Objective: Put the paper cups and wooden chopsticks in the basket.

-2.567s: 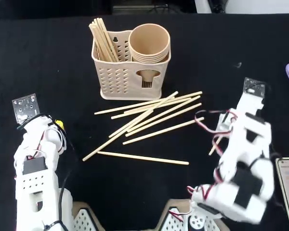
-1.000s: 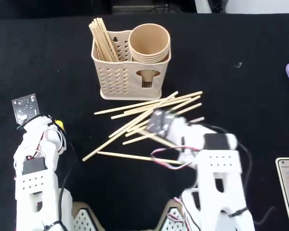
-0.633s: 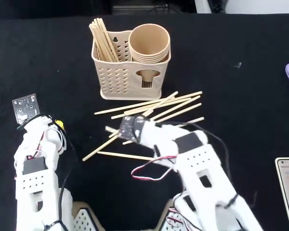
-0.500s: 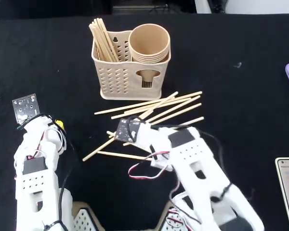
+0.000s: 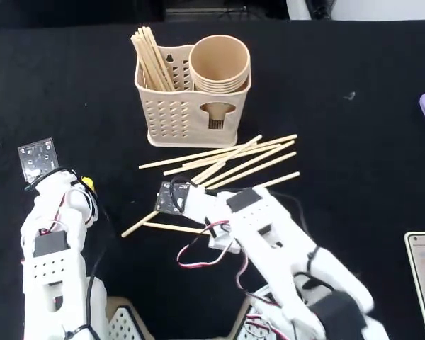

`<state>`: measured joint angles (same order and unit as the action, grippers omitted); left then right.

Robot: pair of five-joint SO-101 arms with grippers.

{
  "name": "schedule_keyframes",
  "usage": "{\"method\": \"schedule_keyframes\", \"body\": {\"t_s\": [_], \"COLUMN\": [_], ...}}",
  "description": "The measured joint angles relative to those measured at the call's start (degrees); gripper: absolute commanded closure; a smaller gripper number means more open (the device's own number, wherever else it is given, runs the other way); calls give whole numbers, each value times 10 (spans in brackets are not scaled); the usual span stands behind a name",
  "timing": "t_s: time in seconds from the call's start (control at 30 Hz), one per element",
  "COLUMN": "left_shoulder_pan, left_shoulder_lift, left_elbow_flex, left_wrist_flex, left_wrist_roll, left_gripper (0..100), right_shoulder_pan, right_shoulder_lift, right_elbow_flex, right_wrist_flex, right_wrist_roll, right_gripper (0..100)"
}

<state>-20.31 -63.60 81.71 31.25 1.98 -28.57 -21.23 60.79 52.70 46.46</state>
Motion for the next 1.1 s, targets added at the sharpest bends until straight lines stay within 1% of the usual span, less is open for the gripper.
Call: {"method": "schedule_keyframes", "body": {"t_s": [0.07,0.1,0.2,0.27,0.33,0.47,0.73,0.87,0.97,1.1], "left_shoulder_pan": [0,0,0,0,0,0,0,0,0,0], "left_shoulder_lift": [0,0,0,0,0,0,0,0,0,0], "left_elbow_flex": [0,0,0,0,0,0,0,0,0,0], "left_wrist_flex": [0,0,0,0,0,0,0,0,0,0], "left_wrist_roll": [0,0,0,0,0,0,0,0,0,0], "left_gripper": [859,859,859,859,859,859,859,859,859,859], "right_shoulder_pan": [-1,-2,1,2,2,-1,0,0,0,0], "right_shoulder_lift": [40,55,83,84,82,31,-199,-305,-323,-302], "right_elbow_flex": [-4,-12,-38,-49,-52,-45,-69,-122,-162,-202], "right_wrist_flex": [-22,-23,-19,-24,-24,3,107,123,124,121], "right_wrist_roll": [-9,-14,-21,-25,-34,-44,-51,-91,-109,-115], "right_gripper": [783,815,985,972,988,988,988,988,988,988]}}
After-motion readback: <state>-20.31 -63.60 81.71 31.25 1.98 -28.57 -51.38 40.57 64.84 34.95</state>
